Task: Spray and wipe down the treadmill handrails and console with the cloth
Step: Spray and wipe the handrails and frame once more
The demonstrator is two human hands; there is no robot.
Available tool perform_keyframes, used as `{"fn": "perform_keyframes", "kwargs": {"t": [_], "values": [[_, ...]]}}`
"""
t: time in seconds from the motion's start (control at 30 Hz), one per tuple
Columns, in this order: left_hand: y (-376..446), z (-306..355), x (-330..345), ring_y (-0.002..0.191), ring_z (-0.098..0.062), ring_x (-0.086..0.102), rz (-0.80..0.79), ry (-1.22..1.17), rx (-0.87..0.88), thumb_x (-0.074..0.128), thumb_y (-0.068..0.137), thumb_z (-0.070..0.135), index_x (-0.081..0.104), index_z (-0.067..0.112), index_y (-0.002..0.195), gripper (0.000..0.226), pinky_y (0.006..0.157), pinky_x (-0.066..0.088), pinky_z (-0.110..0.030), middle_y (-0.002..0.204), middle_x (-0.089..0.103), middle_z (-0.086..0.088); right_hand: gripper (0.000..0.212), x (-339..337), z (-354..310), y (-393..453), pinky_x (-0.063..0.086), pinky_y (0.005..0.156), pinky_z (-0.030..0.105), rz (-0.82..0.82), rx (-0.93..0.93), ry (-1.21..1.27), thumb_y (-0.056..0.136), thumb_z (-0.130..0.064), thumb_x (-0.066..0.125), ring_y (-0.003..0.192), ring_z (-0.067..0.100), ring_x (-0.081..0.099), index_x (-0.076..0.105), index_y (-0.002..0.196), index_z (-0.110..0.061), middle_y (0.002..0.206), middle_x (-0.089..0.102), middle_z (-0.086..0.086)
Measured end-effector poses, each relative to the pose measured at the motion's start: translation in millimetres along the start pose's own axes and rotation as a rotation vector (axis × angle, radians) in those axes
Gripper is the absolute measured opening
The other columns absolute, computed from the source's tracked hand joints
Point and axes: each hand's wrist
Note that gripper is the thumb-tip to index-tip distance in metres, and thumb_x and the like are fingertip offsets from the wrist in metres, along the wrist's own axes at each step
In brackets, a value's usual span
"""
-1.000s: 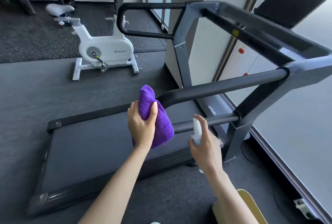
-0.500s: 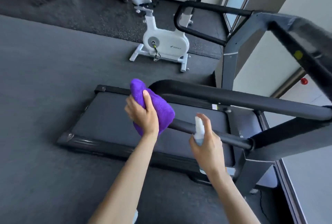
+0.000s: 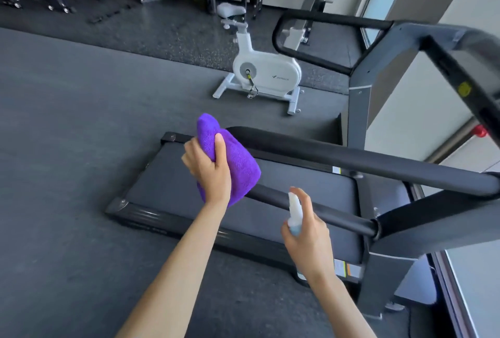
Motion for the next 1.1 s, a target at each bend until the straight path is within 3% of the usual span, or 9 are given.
{"fn": "perform_keyframes", "kwargs": {"t": [0.13,0.2,0.33,0.47,0.57,0.67,0.8,0.97,1.1], "values": [[-15.9,16.3,9.0,0.098,-0.015,0.036,0.105,-0.065,-0.088,0.052,0.094,0.039,0.055,0.007,0.106,0.034,0.090,0.029,-0.026,0.110,0.047,-0.004,0.067,4.9,4.5,-0.2,0.037,0.055,0.031,0.023,0.029,0.046,0.079,-0.005,0.058,0.059,0.018,0.048,0.033,0.127,-0.045,0.071,0.059,-0.003],[-20.4,28.9,16.1,0.103,-0.022,0.038,0.096,0.050,-0.061,0.054,0.095,0.037,0.057,0.006,0.108,0.034,0.087,0.031,-0.029,0.119,0.049,-0.008,0.065,5.2,10.6,-5.2,0.038,0.055,0.031,0.020,0.065,0.047,0.080,-0.007,0.057,0.060,0.019,0.049,0.035,0.129,-0.043,0.068,0.058,-0.004],[-4.0,51.0,24.2,0.104,-0.034,0.052,-0.001,0.343,0.208,0.054,0.094,0.035,0.063,0.002,0.096,0.033,0.087,0.041,-0.048,0.105,0.064,-0.009,0.066,0.7,25.6,-14.6,0.042,0.056,0.033,-0.003,0.114,0.022,0.079,-0.008,0.057,0.058,0.017,0.048,0.034,0.129,-0.046,0.063,0.050,-0.012],[3.4,62.0,23.5,0.094,-0.031,0.056,-0.209,0.565,0.483,0.045,0.092,0.044,0.066,0.008,0.089,0.041,0.084,0.039,-0.043,0.090,0.066,-0.004,0.065,-2.9,31.7,-12.5,0.037,0.055,0.031,-0.003,0.143,0.025,0.080,-0.009,0.057,0.058,0.013,0.048,0.036,0.132,-0.042,0.063,0.050,-0.010],[-10.1,77.9,41.8,0.087,-0.028,0.058,-0.355,0.689,0.651,0.043,0.089,0.046,0.066,0.015,0.084,0.039,0.083,0.035,-0.039,0.085,0.067,0.000,0.064,-7.2,30.4,-2.0,0.040,0.058,0.032,0.075,0.139,0.070,0.082,-0.010,0.057,0.063,0.021,0.051,0.035,0.133,-0.041,0.070,0.057,-0.005],[-19.5,85.8,53.3,0.084,-0.028,0.059,-0.399,0.707,0.721,0.044,0.088,0.046,0.065,0.016,0.081,0.037,0.080,0.034,-0.037,0.083,0.068,0.000,0.064,-18.3,30.6,8.6,0.042,0.058,0.033,0.179,0.139,0.123,0.083,-0.010,0.058,0.064,0.023,0.053,0.031,0.129,-0.045,0.077,0.060,-0.005],[-19.4,84.3,54.0,0.081,-0.029,0.059,-0.387,0.722,0.758,0.044,0.087,0.045,0.063,0.016,0.078,0.036,0.076,0.034,-0.038,0.080,0.067,-0.001,0.063,-35.9,38.3,16.7,0.034,0.054,0.030,0.255,0.127,0.109,0.083,-0.011,0.058,0.058,0.015,0.047,0.031,0.128,-0.046,0.068,0.052,-0.010],[-51.3,101.6,76.9,0.064,-0.031,0.058,-0.465,0.715,0.839,0.057,0.084,0.036,0.057,0.013,0.066,0.029,0.065,0.036,-0.035,0.064,0.061,-0.006,0.063,-55.1,54.0,9.2,0.036,0.054,0.011,0.304,0.160,0.120,0.084,-0.011,0.059,0.067,0.000,0.051,0.032,0.128,-0.046,0.071,0.050,-0.016],[-77.0,113.2,98.7,0.067,-0.033,0.059,-0.535,0.739,0.879,0.056,0.086,0.036,0.061,0.012,0.073,0.028,0.066,0.035,-0.036,0.069,0.065,-0.007,0.063,-70.8,69.2,2.9,0.035,0.054,0.026,0.326,0.197,0.121,0.085,-0.011,0.059,0.061,0.011,0.050,0.031,0.130,-0.045,0.072,0.053,-0.009]]}}
Point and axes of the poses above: each hand's wrist, its own y-axis towards the middle knuckle, its own x-axis out of the palm, z = x × y
